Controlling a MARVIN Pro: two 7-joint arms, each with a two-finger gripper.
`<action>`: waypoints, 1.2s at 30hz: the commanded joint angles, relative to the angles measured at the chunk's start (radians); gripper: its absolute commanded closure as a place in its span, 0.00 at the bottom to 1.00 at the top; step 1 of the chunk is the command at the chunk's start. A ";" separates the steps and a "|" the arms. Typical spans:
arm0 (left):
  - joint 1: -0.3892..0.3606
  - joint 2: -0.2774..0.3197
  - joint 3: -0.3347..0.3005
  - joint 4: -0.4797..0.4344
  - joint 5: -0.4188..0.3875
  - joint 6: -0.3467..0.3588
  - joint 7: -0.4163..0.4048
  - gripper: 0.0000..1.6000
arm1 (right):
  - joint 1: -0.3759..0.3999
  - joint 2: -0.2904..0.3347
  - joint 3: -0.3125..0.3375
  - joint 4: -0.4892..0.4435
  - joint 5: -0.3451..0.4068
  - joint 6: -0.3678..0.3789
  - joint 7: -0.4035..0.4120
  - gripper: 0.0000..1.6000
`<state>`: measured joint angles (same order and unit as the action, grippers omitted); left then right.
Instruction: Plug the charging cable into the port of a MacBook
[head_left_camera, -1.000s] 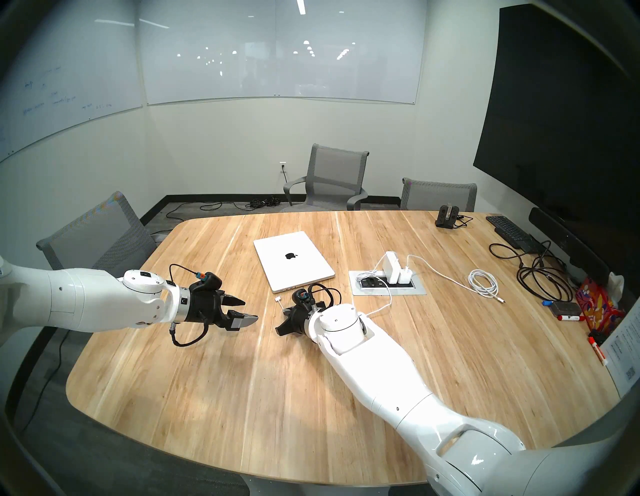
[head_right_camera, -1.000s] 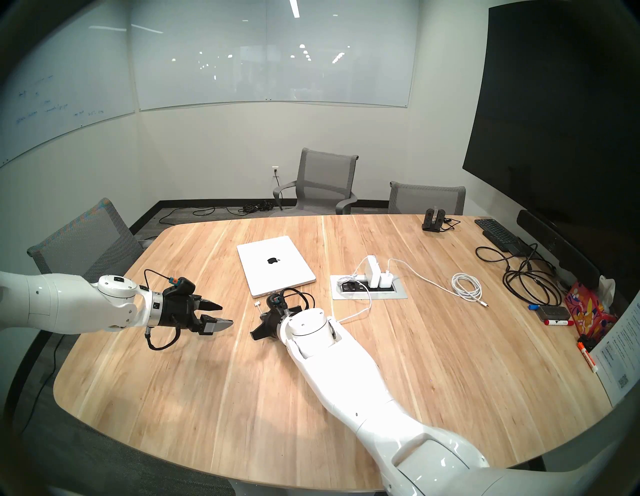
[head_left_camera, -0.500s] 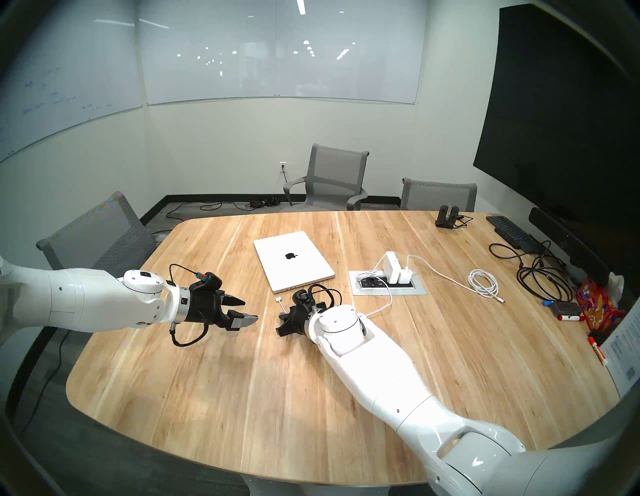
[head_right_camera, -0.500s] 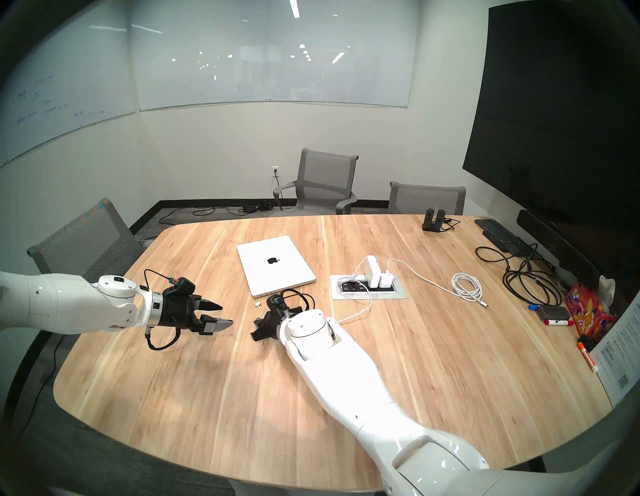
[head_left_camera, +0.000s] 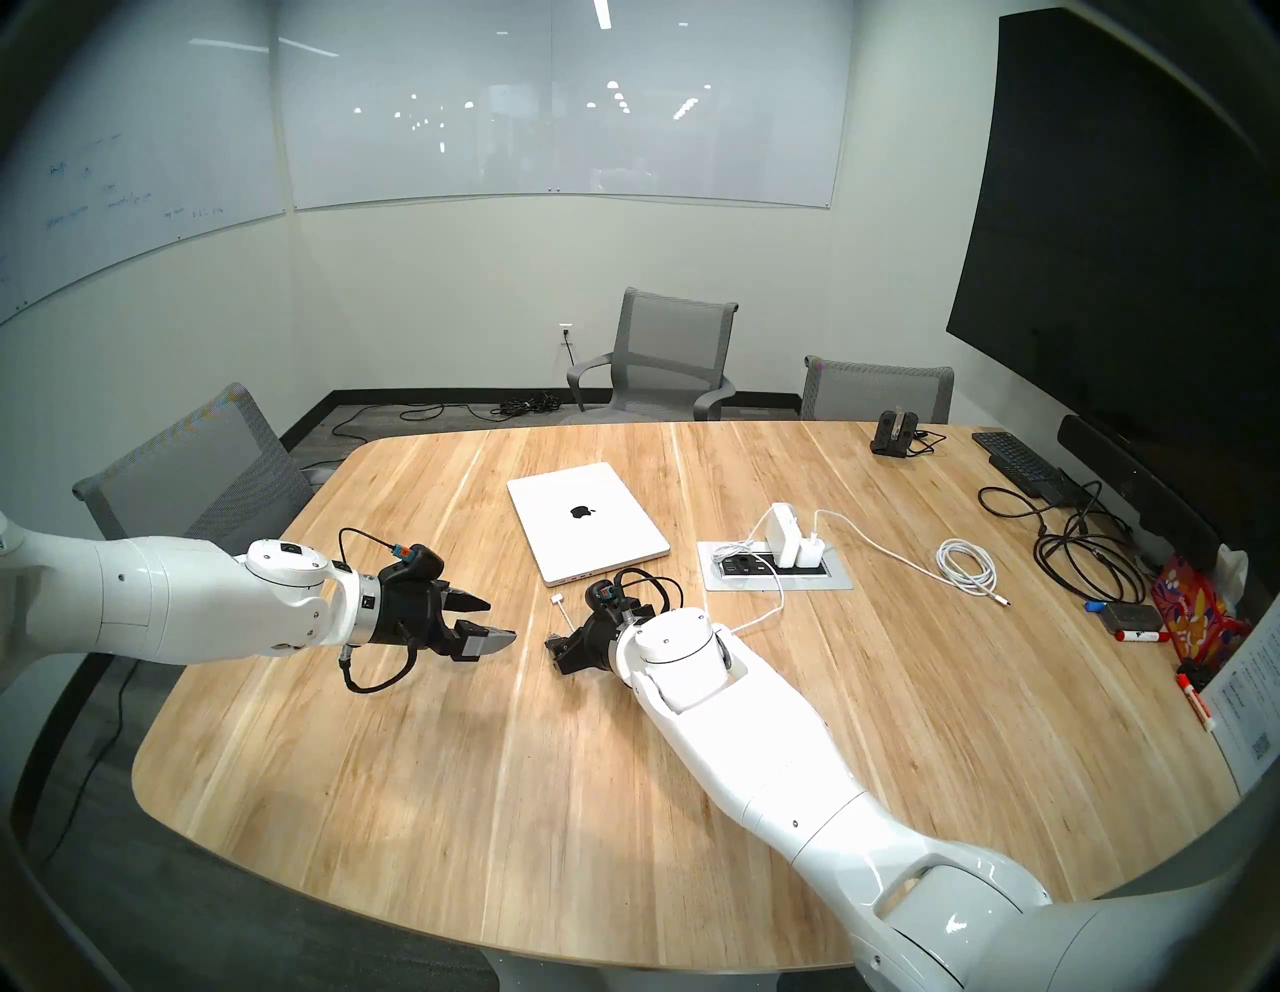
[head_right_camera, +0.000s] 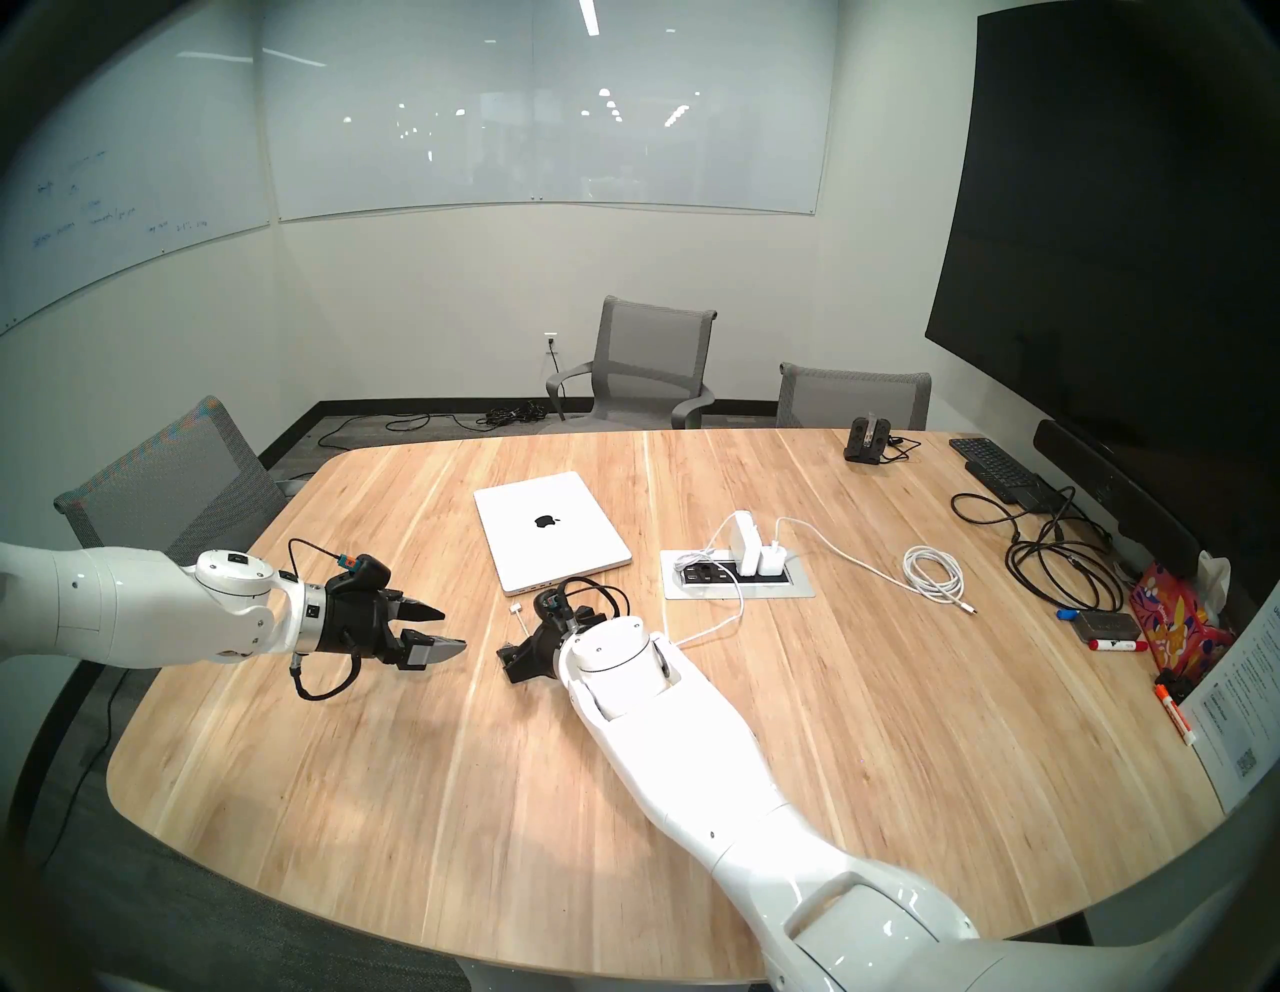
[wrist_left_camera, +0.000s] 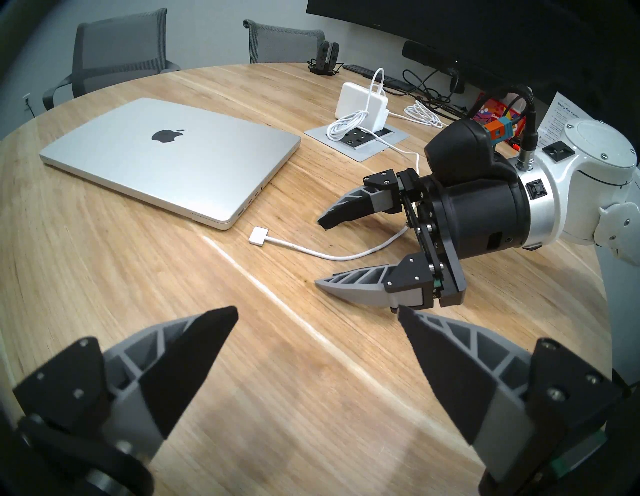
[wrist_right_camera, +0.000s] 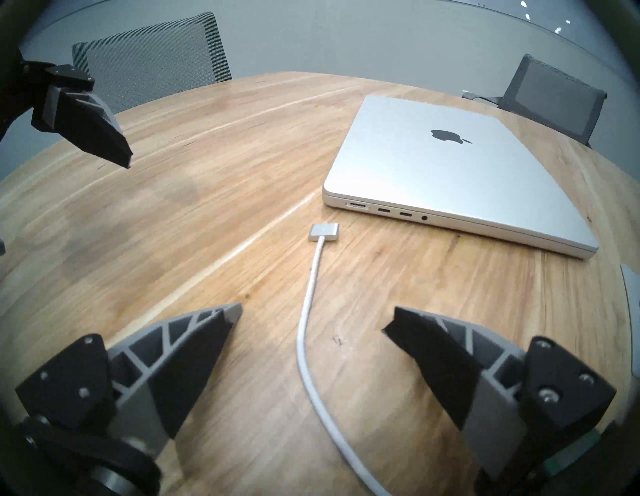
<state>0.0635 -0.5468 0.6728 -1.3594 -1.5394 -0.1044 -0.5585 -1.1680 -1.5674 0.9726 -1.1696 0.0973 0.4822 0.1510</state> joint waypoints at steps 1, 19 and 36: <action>-0.018 -0.002 -0.013 0.002 -0.001 -0.003 0.002 0.00 | 0.051 -0.023 0.000 0.033 0.002 -0.020 0.017 0.00; -0.018 -0.002 -0.013 0.002 -0.001 -0.003 0.002 0.00 | 0.160 -0.077 -0.012 0.222 0.002 -0.018 0.068 0.03; -0.018 -0.002 -0.013 0.002 -0.001 -0.003 0.003 0.00 | 0.141 -0.057 -0.006 0.199 0.011 -0.007 0.079 0.58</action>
<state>0.0634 -0.5469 0.6729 -1.3593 -1.5394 -0.1044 -0.5585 -1.0096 -1.6291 0.9656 -0.9500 0.1031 0.4673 0.2266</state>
